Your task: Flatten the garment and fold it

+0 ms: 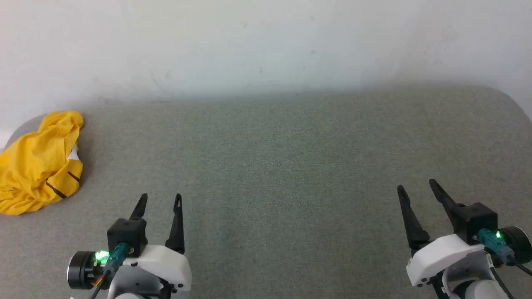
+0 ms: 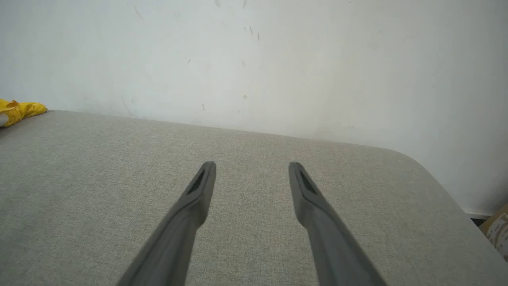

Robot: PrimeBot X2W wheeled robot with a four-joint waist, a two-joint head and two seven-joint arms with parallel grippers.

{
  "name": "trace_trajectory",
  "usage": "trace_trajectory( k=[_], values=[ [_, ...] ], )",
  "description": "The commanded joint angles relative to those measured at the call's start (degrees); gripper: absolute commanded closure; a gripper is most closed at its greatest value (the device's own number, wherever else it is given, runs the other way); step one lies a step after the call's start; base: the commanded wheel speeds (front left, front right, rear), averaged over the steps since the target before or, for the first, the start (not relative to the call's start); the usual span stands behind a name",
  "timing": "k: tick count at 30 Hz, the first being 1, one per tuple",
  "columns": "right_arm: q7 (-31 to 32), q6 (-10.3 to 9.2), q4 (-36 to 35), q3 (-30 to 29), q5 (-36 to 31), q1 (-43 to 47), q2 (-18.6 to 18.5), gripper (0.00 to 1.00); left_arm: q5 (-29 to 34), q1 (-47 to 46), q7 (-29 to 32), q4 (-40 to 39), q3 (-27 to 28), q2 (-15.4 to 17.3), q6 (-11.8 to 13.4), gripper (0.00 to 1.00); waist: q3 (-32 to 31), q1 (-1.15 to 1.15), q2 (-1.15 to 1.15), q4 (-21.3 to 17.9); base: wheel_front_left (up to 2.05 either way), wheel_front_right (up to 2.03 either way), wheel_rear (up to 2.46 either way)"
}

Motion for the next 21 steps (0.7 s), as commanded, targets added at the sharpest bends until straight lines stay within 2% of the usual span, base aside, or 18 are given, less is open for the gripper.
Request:
trace_trajectory(
  k=[1, 21],
  values=[
    [-0.63, -0.01, 0.18, -0.65, 0.67, 0.37, 0.02, 0.00, -0.74, 0.34, -0.70, 0.09, -0.06, -0.02, 0.13, 0.00, -0.01, 0.00, 0.00, -0.01, 0.00, 0.00, 0.00],
    [-3.02, -0.03, 1.07, -3.98, 2.22, 1.18, 0.06, 0.00, -3.52, 1.46, -3.11, 0.49, -0.31, -0.06, 0.63, 0.00, 0.08, 0.00, 0.00, 0.42, 0.00, 0.00, 0.00]
  ],
)
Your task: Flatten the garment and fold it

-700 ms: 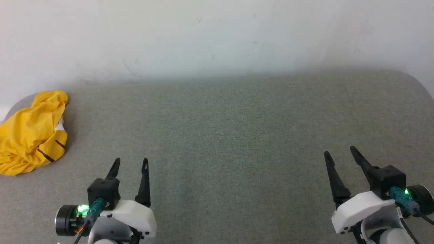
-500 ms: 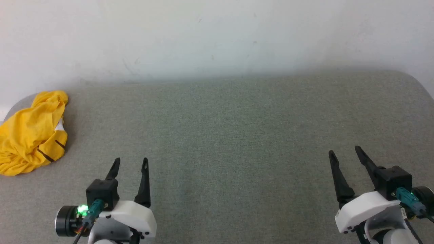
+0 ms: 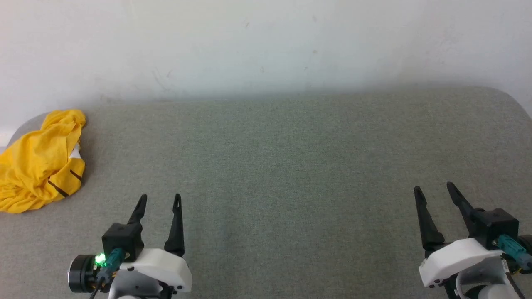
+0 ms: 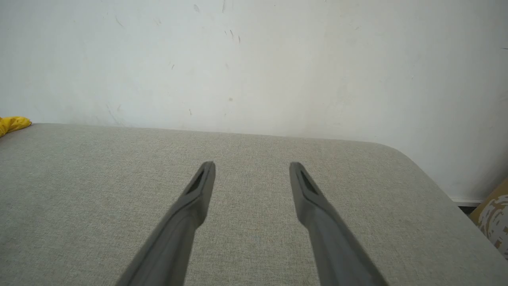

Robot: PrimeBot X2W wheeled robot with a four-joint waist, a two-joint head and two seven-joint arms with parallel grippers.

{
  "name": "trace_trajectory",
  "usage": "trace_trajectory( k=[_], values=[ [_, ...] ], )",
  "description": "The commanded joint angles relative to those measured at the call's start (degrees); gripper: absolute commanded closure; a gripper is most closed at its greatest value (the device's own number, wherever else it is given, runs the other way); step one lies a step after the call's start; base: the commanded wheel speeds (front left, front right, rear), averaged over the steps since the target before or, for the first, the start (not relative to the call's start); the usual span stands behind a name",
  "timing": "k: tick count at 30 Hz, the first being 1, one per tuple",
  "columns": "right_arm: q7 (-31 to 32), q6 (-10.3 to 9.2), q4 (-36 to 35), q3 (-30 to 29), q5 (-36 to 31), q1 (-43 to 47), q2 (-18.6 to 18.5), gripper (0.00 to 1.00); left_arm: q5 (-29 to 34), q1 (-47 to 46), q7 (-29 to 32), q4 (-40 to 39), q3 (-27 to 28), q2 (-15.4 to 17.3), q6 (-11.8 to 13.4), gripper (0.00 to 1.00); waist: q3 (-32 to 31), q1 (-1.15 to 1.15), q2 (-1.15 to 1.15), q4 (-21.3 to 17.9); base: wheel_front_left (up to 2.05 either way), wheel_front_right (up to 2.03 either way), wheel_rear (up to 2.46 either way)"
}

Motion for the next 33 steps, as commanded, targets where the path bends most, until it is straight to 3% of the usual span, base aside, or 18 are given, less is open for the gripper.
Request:
trace_trajectory(
  k=[1, 16, 33],
  values=[
    [-0.67, -0.03, 0.24, -0.68, 0.57, 0.33, 0.06, 0.00, -0.68, 1.02, -0.69, 0.19, -0.15, -0.07, 0.49, 0.00, 0.08, 0.00, 0.00, 0.19, 0.00, 0.00, 0.00],
    [-2.34, -0.04, 0.28, -2.01, 1.08, 0.54, 0.09, 0.00, -2.73, 1.58, -2.37, 0.61, -0.44, -0.10, 1.31, 0.00, 0.57, 0.00, 0.00, 2.66, 0.00, 0.00, 0.00],
    [-4.37, -0.06, 0.86, -2.16, 1.81, 0.15, 0.13, 0.00, -5.74, 2.67, -4.42, 1.41, -0.82, -0.14, 2.50, 0.00, 0.69, 0.00, 0.00, 8.31, 0.00, 0.00, 0.00]
  ],
)
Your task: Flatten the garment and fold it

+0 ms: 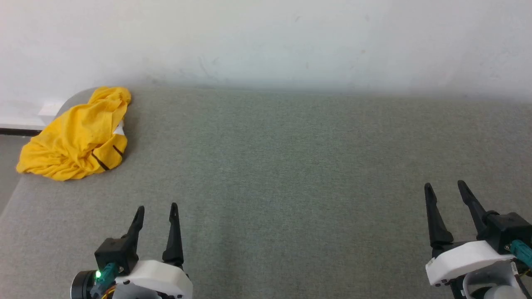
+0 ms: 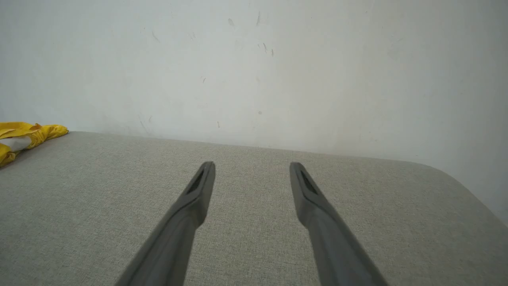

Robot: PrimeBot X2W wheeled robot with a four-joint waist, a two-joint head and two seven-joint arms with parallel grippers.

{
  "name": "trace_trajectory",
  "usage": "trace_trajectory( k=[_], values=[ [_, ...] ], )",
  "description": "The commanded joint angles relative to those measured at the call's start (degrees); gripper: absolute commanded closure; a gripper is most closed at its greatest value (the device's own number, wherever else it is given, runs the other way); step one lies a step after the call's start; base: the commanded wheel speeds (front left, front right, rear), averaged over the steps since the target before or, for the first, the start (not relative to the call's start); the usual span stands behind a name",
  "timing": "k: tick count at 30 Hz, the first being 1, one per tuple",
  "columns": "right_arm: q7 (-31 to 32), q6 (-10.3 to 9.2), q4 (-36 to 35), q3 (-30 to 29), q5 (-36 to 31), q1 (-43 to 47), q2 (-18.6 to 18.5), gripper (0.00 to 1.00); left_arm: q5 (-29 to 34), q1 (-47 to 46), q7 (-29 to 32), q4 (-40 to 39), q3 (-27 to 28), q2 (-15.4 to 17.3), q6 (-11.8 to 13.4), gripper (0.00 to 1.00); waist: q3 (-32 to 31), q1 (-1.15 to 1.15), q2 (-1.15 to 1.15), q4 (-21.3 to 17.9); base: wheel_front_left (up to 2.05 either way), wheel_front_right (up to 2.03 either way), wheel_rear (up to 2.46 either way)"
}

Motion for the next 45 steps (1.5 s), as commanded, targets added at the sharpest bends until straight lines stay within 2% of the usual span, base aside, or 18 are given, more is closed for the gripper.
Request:
trace_trajectory(
  k=[1, 29, 45],
  values=[
    [-0.56, -0.06, 0.22, -0.28, 0.55, 0.10, 0.12, 0.00, -0.63, 0.61, -0.59, 0.28, -0.12, -0.14, 0.51, 0.00, 0.01, 0.00, -0.01, 1.16, 0.00, 0.00, 0.00],
    [-3.91, -0.08, 2.79, 2.90, 1.11, 1.26, 0.19, 0.00, -4.96, 3.08, -3.95, 1.91, -0.66, -0.21, 1.66, 0.00, -0.44, 0.00, -0.01, 13.16, 0.00, 0.00, 0.00],
    [-5.82, -0.10, 4.61, 4.47, 1.04, 0.88, 0.22, 0.00, -8.66, 3.78, -5.88, 2.27, -1.77, -0.25, 3.40, 0.00, 0.31, 0.00, -0.01, 18.92, 0.00, 0.00, 0.00]
  ],
)
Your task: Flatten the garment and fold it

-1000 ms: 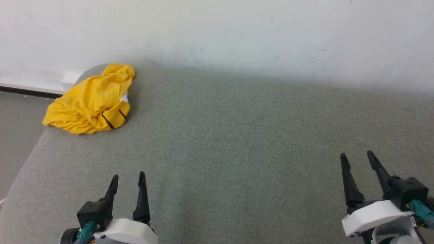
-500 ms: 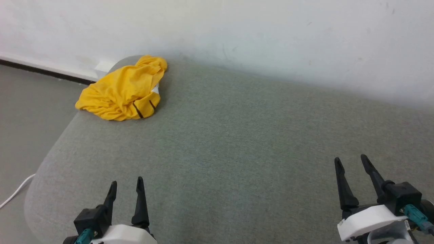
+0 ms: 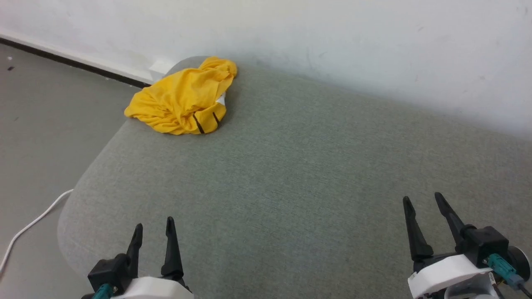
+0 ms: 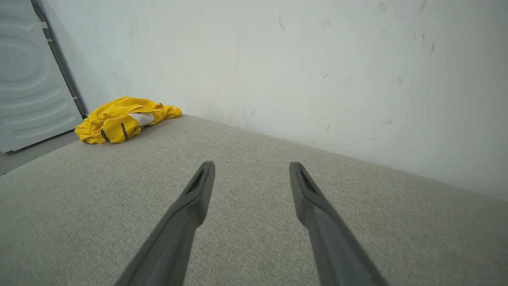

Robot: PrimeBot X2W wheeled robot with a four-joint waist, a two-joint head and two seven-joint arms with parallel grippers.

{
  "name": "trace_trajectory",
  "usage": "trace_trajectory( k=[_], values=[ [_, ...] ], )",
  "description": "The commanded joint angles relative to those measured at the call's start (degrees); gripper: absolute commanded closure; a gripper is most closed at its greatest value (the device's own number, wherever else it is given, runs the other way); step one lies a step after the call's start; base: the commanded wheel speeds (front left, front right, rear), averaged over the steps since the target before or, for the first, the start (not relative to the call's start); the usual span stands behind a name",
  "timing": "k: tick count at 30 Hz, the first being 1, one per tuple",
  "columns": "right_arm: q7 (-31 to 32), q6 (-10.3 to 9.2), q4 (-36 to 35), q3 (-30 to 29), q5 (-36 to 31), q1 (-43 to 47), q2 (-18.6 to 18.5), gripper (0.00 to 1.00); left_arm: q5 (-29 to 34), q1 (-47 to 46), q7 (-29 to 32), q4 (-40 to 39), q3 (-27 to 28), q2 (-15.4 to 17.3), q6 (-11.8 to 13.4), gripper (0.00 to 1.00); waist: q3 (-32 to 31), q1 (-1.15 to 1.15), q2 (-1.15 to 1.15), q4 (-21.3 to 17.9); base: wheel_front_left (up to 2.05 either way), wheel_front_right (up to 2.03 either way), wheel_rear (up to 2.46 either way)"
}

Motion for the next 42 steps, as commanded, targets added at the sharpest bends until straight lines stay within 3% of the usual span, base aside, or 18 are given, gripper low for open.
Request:
trace_trajectory(
  k=[1, 22, 31, 37, 42],
  values=[
    [-0.68, -0.10, 0.39, 0.24, 0.52, -0.12, 0.18, 0.00, -0.72, 1.19, -0.70, 0.19, -0.14, -0.23, 0.52, 0.00, -0.07, 0.00, -0.01, 1.14, 0.00, 0.00, 0.00],
    [-3.07, -0.12, 1.95, 0.78, 1.34, 0.43, 0.23, 0.00, -4.22, 2.56, -3.10, 0.91, -0.55, -0.28, 1.73, 0.00, -0.11, 0.00, -0.01, 5.25, 0.00, 0.00, 0.00],
    [-3.13, -0.12, 2.07, 0.92, 1.53, 0.22, 0.23, 0.00, -4.04, 2.48, -3.16, 1.23, -0.43, -0.28, 1.73, 0.00, -0.25, 0.00, -0.01, 5.18, 0.00, 0.00, 0.00],
    [-3.13, -0.12, 1.72, 0.84, 1.35, 0.08, 0.23, 0.00, -5.00, 1.29, -3.16, 0.37, 0.60, -0.28, 1.35, 0.00, 0.20, 0.00, -0.01, 4.71, 0.00, 0.00, 0.00],
    [-3.00, -0.12, 0.25, 0.34, 0.34, -0.80, 0.23, 0.00, -5.65, -4.82, -2.75, -4.25, 2.96, 0.49, -0.20, 0.00, 2.51, 0.00, -0.01, 4.16, 0.00, 0.00, 0.00]
  ],
)
